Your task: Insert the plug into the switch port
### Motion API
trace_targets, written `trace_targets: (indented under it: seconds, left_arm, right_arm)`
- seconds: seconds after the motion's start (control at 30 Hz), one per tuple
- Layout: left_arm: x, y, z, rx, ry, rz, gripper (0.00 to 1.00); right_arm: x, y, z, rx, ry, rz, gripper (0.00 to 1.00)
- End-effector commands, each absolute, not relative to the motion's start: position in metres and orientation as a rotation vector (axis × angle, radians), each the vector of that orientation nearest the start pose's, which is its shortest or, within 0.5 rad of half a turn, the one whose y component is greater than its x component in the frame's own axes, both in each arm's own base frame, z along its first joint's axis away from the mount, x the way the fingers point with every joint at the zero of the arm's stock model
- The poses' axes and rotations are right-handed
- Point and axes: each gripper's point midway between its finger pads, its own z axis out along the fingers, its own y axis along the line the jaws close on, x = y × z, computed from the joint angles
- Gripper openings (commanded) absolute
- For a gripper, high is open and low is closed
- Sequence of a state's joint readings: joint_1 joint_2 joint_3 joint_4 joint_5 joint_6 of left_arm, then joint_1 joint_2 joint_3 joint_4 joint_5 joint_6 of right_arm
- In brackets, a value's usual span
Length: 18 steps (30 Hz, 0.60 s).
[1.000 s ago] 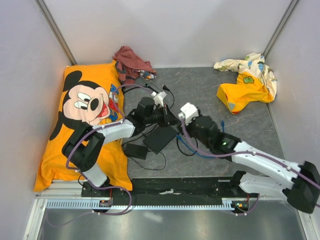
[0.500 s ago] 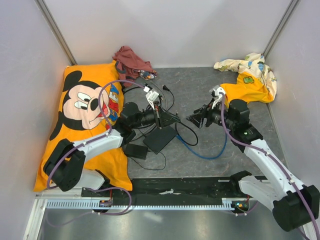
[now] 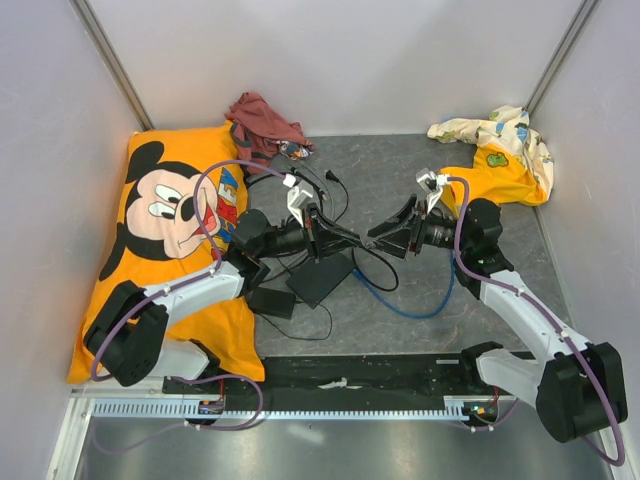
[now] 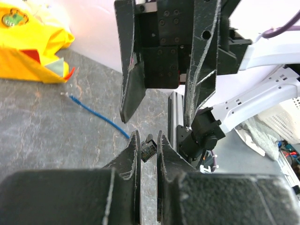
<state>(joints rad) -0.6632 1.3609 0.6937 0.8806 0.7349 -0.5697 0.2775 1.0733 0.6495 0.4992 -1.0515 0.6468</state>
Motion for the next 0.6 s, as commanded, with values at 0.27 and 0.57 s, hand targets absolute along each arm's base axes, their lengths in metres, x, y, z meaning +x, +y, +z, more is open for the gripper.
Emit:
trace_targets:
  seconds: [0.27,0.57]
  left_arm:
    - [0.198,-0.341,0.321,0.906,1.078,-1.443,0.02]
    - [0.190,-0.343,0.324,0.946,1.015,-1.440,0.02]
  right_arm:
    - [0.212,0.244,0.277,-0.752,1.584,1.546,0.57]
    - [0.209,0.248,0.284,-0.768,1.551,1.576,0.40]
